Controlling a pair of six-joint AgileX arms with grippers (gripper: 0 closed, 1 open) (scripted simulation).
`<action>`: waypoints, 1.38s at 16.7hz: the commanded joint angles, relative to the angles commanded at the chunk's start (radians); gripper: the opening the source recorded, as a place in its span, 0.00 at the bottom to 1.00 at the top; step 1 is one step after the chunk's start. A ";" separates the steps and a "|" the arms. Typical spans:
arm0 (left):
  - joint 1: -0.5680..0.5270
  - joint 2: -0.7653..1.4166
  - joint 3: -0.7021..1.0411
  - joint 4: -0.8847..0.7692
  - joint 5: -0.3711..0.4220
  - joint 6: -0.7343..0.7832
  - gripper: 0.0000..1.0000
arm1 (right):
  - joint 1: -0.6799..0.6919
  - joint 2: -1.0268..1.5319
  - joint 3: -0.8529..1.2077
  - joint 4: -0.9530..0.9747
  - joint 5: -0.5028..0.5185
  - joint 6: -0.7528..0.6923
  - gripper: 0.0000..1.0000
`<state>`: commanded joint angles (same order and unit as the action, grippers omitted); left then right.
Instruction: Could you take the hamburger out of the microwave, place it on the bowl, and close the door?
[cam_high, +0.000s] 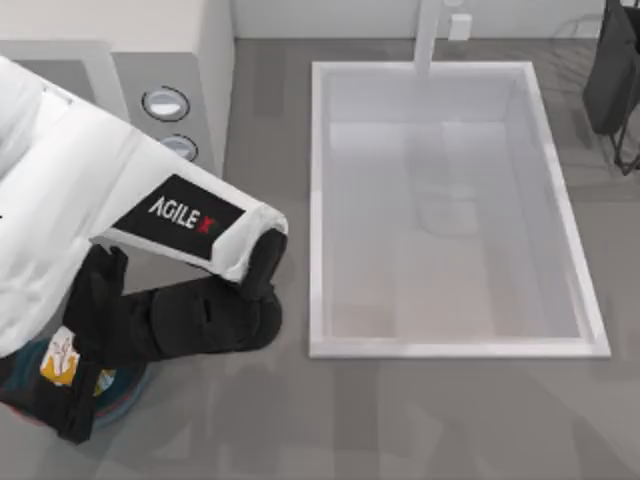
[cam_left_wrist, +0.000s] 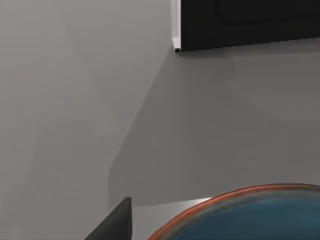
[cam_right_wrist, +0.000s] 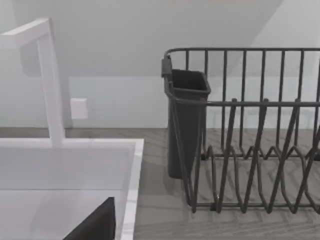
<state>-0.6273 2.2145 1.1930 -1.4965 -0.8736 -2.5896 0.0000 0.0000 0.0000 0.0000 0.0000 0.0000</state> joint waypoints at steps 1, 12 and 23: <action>0.017 -0.051 -0.037 0.027 0.024 0.051 1.00 | 0.000 0.000 0.000 0.000 0.000 0.000 1.00; 0.315 -1.088 -0.648 0.626 0.451 1.238 1.00 | 0.000 0.000 0.000 0.000 0.000 0.000 1.00; 0.588 -2.076 -1.136 1.365 0.823 2.432 1.00 | 0.000 0.000 0.000 0.000 0.000 0.000 1.00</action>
<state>-0.0389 0.1382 0.0575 -0.1318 -0.0505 -0.1575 0.0000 0.0000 0.0000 0.0000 0.0000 0.0000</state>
